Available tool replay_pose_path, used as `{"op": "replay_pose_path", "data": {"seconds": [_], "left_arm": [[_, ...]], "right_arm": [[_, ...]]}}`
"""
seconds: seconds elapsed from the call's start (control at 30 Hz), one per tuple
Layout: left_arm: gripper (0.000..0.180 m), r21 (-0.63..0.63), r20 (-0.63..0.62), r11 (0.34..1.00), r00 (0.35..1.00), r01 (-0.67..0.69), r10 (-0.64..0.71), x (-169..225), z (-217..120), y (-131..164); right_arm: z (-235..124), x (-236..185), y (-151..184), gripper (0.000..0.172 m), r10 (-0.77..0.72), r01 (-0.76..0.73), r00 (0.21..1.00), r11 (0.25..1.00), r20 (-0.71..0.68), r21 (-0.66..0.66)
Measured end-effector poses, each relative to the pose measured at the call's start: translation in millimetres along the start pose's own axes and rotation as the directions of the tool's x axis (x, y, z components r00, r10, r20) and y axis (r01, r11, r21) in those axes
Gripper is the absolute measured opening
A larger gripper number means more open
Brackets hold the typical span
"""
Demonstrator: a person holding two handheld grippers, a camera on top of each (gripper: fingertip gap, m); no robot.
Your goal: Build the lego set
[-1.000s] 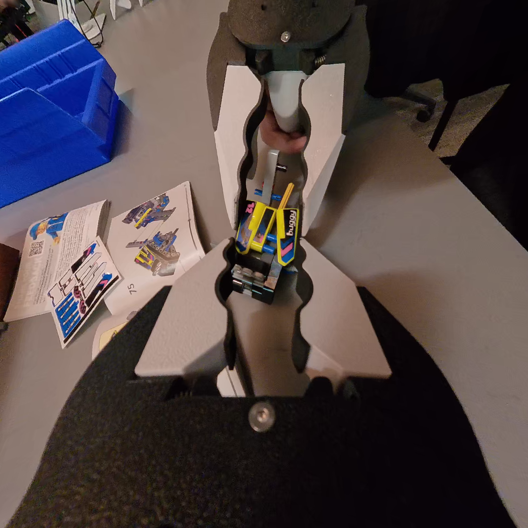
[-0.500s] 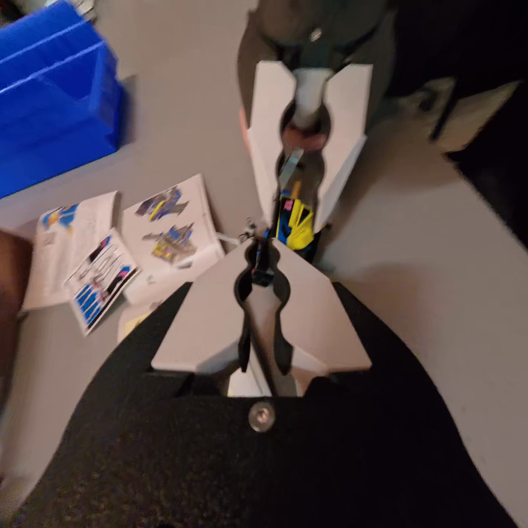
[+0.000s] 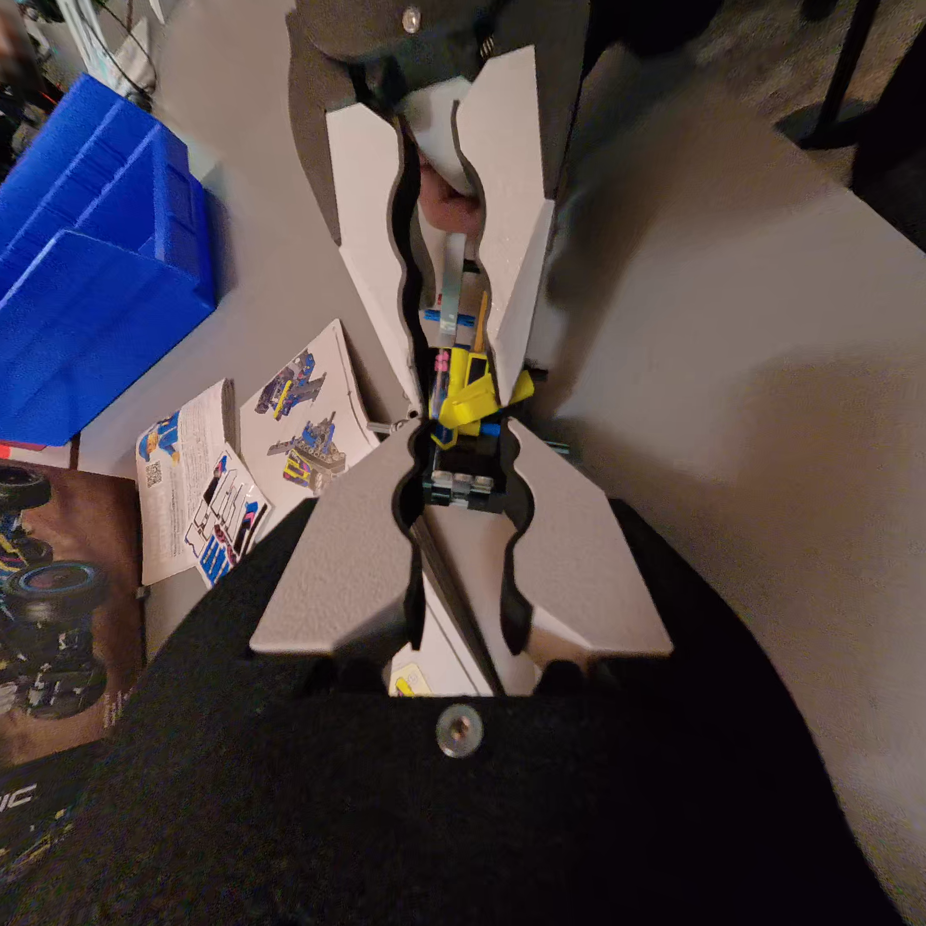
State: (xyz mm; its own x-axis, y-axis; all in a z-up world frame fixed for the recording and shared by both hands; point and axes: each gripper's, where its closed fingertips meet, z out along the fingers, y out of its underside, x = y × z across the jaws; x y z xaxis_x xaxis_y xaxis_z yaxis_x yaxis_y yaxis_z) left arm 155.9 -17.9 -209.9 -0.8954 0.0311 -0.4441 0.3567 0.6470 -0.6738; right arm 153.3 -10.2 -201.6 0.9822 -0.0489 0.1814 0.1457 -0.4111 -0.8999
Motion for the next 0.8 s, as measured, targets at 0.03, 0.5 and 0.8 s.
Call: {"op": "replay_pose_path", "data": {"seconds": [0.03,0.5,0.8], "left_arm": [[0.023,0.001,0.006,1.000,1.000,-0.013,0.013,0,0,0],[0.021,-0.001,0.159,0.993,0.980,-0.121,0.120,-1,-6,-5],[0.021,-0.167,0.245,0.860,0.825,-0.482,0.510,-3,0,-10]], "right_arm": [[0,0,0,0.023,0.003,-0.003,1.000,1.000,0.001,0.002],[1,10,2,0.036,0.052,-0.052,0.999,0.999,-0.009,-0.016],[0,15,6,0.038,0.180,-0.178,0.980,0.984,0.081,-0.026]]}}
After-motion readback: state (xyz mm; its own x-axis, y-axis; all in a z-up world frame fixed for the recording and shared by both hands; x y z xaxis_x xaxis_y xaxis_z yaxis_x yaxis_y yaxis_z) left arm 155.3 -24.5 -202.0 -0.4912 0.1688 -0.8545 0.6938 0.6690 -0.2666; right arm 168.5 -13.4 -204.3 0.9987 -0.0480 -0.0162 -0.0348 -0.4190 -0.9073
